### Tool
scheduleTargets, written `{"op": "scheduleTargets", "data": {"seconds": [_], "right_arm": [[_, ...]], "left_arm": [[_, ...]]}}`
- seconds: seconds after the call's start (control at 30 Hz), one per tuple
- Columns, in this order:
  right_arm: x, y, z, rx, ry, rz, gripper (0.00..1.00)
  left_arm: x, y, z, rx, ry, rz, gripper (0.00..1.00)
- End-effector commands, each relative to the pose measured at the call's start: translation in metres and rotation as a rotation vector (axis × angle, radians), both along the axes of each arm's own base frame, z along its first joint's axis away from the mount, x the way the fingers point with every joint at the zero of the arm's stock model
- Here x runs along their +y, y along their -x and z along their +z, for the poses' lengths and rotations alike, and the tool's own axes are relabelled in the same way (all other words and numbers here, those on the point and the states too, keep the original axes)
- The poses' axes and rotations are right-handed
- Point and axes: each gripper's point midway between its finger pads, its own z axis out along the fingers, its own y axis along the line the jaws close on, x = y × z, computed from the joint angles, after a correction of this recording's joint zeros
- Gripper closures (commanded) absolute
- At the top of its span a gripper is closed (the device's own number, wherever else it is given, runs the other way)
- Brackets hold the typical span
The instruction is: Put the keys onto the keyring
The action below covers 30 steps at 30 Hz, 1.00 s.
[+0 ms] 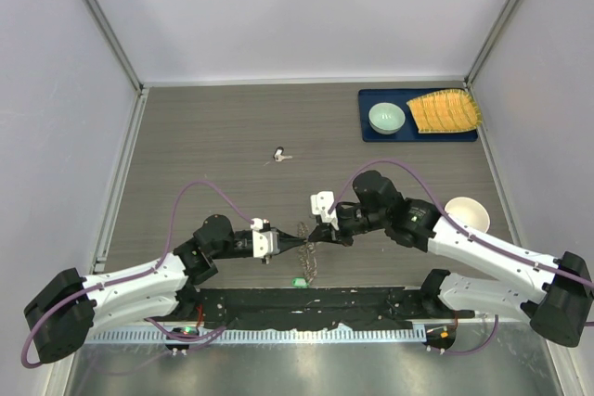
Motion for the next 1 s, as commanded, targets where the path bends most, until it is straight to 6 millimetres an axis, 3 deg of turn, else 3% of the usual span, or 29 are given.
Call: {"op": "scheduleTargets", "data": {"seconds": [0.0,0.4,0.97], "right_arm": [[0.0052,0.0014,0.0119,-0.02,-0.038,0.023,0.99],[0.0029,0.0017,0.0196,-0.04,-0.063,0.012,0.99],[0.0049,0.0026,0.0115,-0.017,-0.041,0.025,0.99]], "left_arm": [[-0.0061,-0.001,0.0374,-0.067,0.105,-0.013,1.0],[-0.0066,-0.0016,0.0354,-0.062,0.1,-0.012,1.0],[-0.0063,-0.0016,0.0371,-0.065,0.105,-0.01,1.0]]}}
